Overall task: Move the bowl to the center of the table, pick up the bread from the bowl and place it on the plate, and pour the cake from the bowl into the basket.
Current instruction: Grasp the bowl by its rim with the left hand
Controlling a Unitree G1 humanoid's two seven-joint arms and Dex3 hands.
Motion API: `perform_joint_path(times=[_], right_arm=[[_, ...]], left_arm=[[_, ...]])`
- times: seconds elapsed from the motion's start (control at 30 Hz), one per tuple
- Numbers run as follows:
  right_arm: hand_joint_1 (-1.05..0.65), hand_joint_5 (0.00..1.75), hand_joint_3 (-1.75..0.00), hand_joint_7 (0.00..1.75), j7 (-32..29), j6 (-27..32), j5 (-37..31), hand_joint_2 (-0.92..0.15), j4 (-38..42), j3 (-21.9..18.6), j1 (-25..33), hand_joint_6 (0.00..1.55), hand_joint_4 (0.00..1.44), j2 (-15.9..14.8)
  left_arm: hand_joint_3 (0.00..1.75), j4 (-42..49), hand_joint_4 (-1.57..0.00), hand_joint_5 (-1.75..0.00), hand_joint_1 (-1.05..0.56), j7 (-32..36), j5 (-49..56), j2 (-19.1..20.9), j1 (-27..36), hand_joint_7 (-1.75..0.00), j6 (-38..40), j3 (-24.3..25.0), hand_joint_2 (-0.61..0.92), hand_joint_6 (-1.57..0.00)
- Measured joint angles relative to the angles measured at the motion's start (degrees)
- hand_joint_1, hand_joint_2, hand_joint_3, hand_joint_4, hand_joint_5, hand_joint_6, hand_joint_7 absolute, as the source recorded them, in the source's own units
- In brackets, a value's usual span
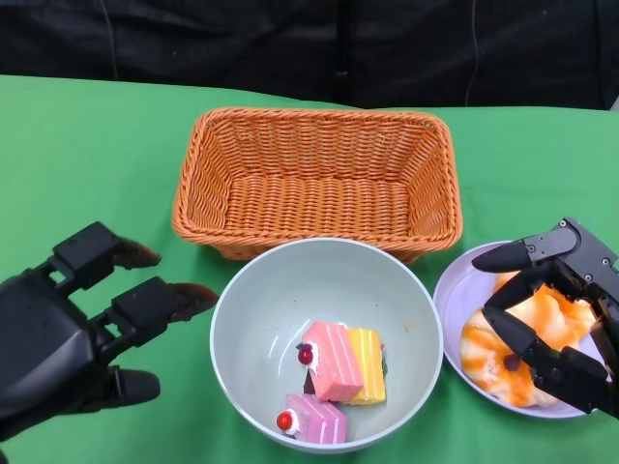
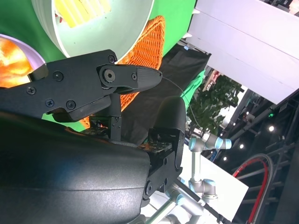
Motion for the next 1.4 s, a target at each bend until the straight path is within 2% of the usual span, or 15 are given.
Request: perform_joint_path(times=[0.17, 0.33, 0.47, 0.7, 0.87, 1.07, 1.17, 1.2, 1.23, 1.3, 1.4], right_arm=[[-0.12, 1.42, -0.45, 1.26, -0.18, 0.0, -0.01, -0.83, -0.11, 0.07, 0.22, 0.22, 0.36, 0.26], [-0.13, 1.41, -0.47, 1.26, -0.7, -0.05, -0.32, -0.81, -0.16, 0.1, 0.31, 0.22, 0.37, 0.56], [-0.15, 1.4, -0.49, 1.23, -1.3, -0.31, -0.57, -0.81, -0.16, 0.15, 0.29, 0.15, 0.31, 0.86], [-0.14, 1.4, -0.5, 1.23, -1.84, -0.4, -1.32, -0.81, -0.11, 0.16, 0.36, 0.09, 0.24, 1.16], [-0.13, 1.41, -0.52, 1.25, -1.88, -0.16, -1.33, -0.8, 0.0, 0.46, 0.34, 0.08, 0.23, 1.38], [-0.15, 1.41, -0.54, 1.26, -1.85, 0.75, -1.29, -0.8, 0.0, 0.52, 0.34, 0.07, 0.22, 1.44], [-0.14, 1.41, -0.54, 1.26, -1.81, 0.82, -1.2, -0.79, 0.01, 0.5, 0.37, 0.08, 0.22, 1.43], [-0.14, 1.41, -0.54, 1.27, -1.79, 0.82, -1.17, -0.79, 0.01, 0.5, 0.37, 0.08, 0.22, 1.42], [-0.14, 1.41, -0.55, 1.27, -1.77, 0.82, -1.16, -0.79, 0.02, 0.5, 0.36, 0.08, 0.22, 1.42], [-0.14, 1.41, -0.55, 1.27, -1.76, 0.81, -1.16, -0.78, 0.03, 0.49, 0.36, 0.08, 0.23, 1.42], [-0.14, 1.41, -0.55, 1.27, -1.76, 0.82, -1.18, -0.78, 0.04, 0.5, 0.36, 0.09, 0.23, 1.42]], left_arm=[[0.0, 0.19, -0.09, -1.07, -0.56, 0.74, 4.2, 1.21, -2.88, -0.61, -0.66, -2.21, 0.74, -0.31], [0.01, 1.42, -0.14, -1.01, -0.55, 2.67, 7.65, 2.01, -5.32, -0.49, -1.29, -4.79, 0.77, -0.39], [0.01, 2.62, -0.13, -1.0, -0.51, 5.29, 10.61, 1.96, -7.59, -0.38, -1.54, -8.5, 0.81, -0.44], [0.01, 6.64, -0.15, -0.99, -0.49, 11.48, 14.29, 1.71, -10.4, -0.29, -1.56, -13.88, 0.85, -0.51], [0.0, 11.67, -0.18, -1.0, -0.49, 17.36, 18.98, 1.68, -13.83, -0.27, -1.21, -19.41, 0.85, -0.52], [0.0, 14.46, -0.18, -1.01, -0.5, 19.89, 21.08, 1.72, -16.98, -0.29, -0.77, -24.25, 0.83, -0.54], [0.0, 17.21, -0.22, -1.08, -0.46, 22.38, 21.82, 1.69, -19.15, -0.37, -0.77, -26.81, 0.84, -0.49], [0.0, 18.45, -0.23, -1.12, -0.46, 23.32, 22.24, 1.64, -20.05, -0.56, -0.75, -27.82, 0.85, -0.39], [0.0, 19.67, -0.23, -1.13, -0.46, 24.21, 22.8, 1.57, -20.91, -0.66, -0.7, -28.87, 0.86, -0.34], [0.0, 21.37, -0.24, -1.14, -0.47, 25.56, 23.15, 1.38, -21.94, -0.77, -0.27, -30.64, 0.87, -0.31], [0.0, 23.39, -0.25, -1.14, -0.48, 26.39, 24.1, 1.3, -23.19, -0.81, 0.74, -32.92, 0.88, -0.31]])
